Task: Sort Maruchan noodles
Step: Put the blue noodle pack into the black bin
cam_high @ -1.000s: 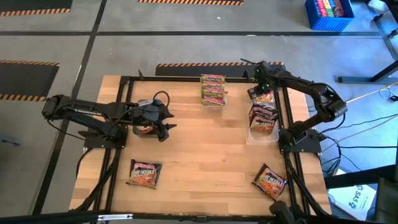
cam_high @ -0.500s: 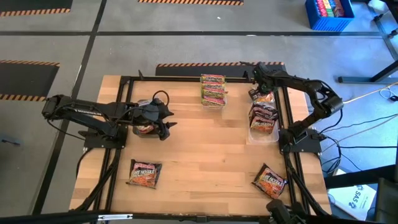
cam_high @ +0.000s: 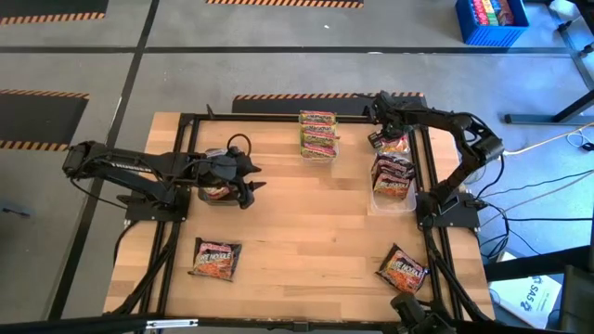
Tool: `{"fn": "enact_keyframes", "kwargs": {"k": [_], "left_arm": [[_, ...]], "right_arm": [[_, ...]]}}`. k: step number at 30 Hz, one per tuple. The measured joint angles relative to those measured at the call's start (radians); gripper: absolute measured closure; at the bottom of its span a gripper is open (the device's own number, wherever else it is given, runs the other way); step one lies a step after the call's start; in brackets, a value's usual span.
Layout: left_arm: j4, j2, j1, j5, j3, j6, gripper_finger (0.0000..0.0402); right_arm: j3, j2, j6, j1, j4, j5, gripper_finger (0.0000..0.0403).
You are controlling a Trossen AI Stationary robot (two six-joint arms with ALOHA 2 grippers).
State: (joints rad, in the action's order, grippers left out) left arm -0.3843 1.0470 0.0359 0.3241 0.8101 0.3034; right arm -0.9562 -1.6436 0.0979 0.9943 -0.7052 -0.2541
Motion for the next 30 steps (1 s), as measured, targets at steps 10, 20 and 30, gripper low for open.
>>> {"fn": "enact_keyframes", "kwargs": {"k": [10, 20, 30], "left_arm": [[0.001, 0.0, 0.028, -0.001, 0.0, 0.001, 0.0185], [0.006, 0.0, 0.028, 0.0, 0.0, 0.001, 0.0185], [0.006, 0.0, 0.028, 0.0, 0.0, 0.001, 0.0185]], "right_arm": [[-0.004, -0.014, -0.034, -0.004, 0.045, 0.188, 0.0402], [-0.003, -0.015, -0.081, -0.099, 0.073, 0.37, 0.0402], [0.0, -0.018, -0.095, -0.254, 0.12, 0.455, 0.0402]]}}
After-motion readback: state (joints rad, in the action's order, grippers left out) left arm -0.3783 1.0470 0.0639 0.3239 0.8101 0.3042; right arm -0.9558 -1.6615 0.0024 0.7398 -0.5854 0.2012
